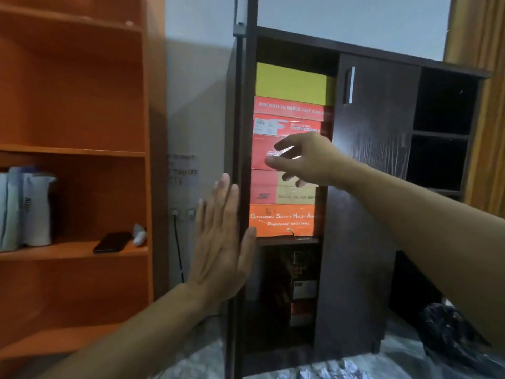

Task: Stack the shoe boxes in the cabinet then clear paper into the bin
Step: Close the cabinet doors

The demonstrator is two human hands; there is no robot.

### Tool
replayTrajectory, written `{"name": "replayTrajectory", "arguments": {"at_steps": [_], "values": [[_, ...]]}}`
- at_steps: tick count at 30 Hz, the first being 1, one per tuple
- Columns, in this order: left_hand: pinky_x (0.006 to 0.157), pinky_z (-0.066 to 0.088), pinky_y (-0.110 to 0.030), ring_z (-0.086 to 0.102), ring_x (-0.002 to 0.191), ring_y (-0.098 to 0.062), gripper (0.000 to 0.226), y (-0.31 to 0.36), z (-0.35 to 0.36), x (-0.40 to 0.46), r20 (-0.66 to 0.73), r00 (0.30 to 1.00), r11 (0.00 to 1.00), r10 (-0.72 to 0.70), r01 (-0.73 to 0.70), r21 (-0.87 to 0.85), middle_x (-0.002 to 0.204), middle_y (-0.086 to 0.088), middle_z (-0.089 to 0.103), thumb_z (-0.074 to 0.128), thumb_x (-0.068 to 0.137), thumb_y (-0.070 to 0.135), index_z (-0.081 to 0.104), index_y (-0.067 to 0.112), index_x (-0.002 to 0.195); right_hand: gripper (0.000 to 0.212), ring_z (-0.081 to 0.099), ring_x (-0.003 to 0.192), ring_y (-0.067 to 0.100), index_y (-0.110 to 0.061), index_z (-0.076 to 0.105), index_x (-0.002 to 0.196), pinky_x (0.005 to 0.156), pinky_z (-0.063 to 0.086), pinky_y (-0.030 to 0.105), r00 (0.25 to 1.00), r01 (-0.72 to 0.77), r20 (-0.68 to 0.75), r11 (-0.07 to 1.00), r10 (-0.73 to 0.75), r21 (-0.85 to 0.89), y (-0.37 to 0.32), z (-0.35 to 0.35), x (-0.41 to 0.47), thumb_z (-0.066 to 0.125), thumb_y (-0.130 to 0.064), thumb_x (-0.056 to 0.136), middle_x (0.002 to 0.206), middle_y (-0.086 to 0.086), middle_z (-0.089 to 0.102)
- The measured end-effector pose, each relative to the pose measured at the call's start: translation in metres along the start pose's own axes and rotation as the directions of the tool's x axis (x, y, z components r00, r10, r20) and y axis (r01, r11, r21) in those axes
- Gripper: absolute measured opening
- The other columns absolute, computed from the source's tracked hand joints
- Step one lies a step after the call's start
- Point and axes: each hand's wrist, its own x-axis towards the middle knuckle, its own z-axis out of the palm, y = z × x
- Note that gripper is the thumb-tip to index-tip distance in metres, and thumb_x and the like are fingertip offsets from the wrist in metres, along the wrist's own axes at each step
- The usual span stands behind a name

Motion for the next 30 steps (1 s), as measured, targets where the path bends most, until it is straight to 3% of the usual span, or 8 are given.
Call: {"name": "replayTrajectory", "arguments": {"at_steps": [3,5,8,11,16,20,24,30], "values": [[0.122,0.005,-0.043,-0.004,0.147,0.000,0.056,-0.022,0.002,-0.006,0.202,0.950,0.927,-0.237,0.284,-0.245,0.160,0.016,-0.001,0.023,0.094,0.046,0.013,0.037,0.148,0.055,0.070,0.083,0.015,-0.011,0.057,0.129,0.066,0.058,0.028,0.998,0.060,0.022,0.997,-0.059,-0.040,-0.016,0.019,0.003,0.064,-0.048,0.088,0.114,0.004,0.069],[0.122,0.007,-0.043,-0.003,0.145,0.005,0.051,-0.033,0.010,-0.009,0.353,0.892,0.844,-0.283,0.406,-0.351,0.159,0.021,0.001,0.022,0.093,0.045,0.011,0.047,0.143,0.047,0.069,0.087,0.019,-0.011,0.059,0.124,0.072,0.058,0.033,0.998,0.059,0.015,0.998,-0.059,-0.009,-0.019,0.027,0.003,0.062,-0.044,0.091,0.114,0.007,0.069],[0.122,0.006,-0.046,-0.006,0.145,0.005,0.056,-0.041,0.030,-0.012,0.432,0.866,0.834,-0.253,0.421,-0.355,0.159,0.024,-0.003,0.020,0.094,0.050,0.003,0.052,0.147,0.043,0.072,0.080,0.019,-0.011,0.061,0.124,0.073,0.061,0.039,1.000,0.026,0.012,0.998,-0.027,0.064,-0.014,0.027,-0.002,0.061,-0.039,0.092,0.110,0.005,0.070],[0.121,0.003,-0.049,-0.012,0.144,0.006,0.054,-0.033,0.051,-0.007,0.472,0.852,0.841,-0.228,0.417,-0.346,0.155,0.030,-0.011,0.024,0.093,0.058,-0.007,0.068,0.137,0.039,0.069,0.079,0.010,-0.017,0.064,0.118,0.072,0.058,0.031,0.999,0.018,-0.029,1.000,-0.017,0.022,0.001,0.024,-0.012,0.068,-0.040,0.087,0.104,-0.004,0.070],[0.120,-0.003,-0.047,-0.024,0.142,-0.001,0.074,-0.015,0.094,0.006,0.517,0.851,0.966,-0.087,0.199,-0.165,0.151,0.024,-0.028,0.040,0.098,0.046,-0.024,0.062,0.131,0.016,0.070,0.083,0.014,-0.024,0.065,0.099,0.075,0.061,0.039,0.971,-0.125,-0.194,0.989,0.138,0.078,0.057,0.021,-0.028,0.070,-0.031,0.085,0.093,-0.005,0.072],[0.118,-0.006,-0.056,-0.031,0.141,-0.012,0.098,-0.024,0.145,0.012,0.623,0.782,0.998,0.005,-0.041,0.043,0.152,0.014,-0.037,0.057,0.090,0.048,-0.027,0.050,0.140,0.025,0.071,0.075,0.012,-0.022,0.067,0.101,0.069,0.061,0.039,0.859,-0.298,-0.437,0.955,0.268,0.002,0.117,0.020,-0.039,0.074,-0.037,0.082,0.086,-0.005,0.072],[0.114,-0.011,-0.061,-0.037,0.139,-0.020,0.108,-0.037,0.193,0.020,0.702,0.712,0.948,-0.001,-0.223,0.228,0.148,0.007,-0.045,0.062,0.086,0.045,-0.030,0.042,0.142,0.023,0.070,0.078,0.018,-0.020,0.070,0.092,0.075,0.060,0.043,0.805,-0.528,-0.331,0.849,0.492,-0.019,0.186,0.025,-0.029,0.079,-0.035,0.078,0.084,0.000,0.071],[0.113,-0.009,-0.064,-0.042,0.135,-0.027,0.115,-0.048,0.249,0.033,0.718,0.691,0.905,-0.080,-0.251,0.343,0.144,0.000,-0.051,0.065,0.085,0.038,-0.036,0.037,0.140,0.021,0.069,0.078,0.023,-0.010,0.070,0.089,0.078,0.060,0.042,0.724,-0.615,-0.368,0.788,0.583,0.038,0.246,0.043,0.013,0.072,-0.030,0.086,0.082,0.008,0.069]]}}
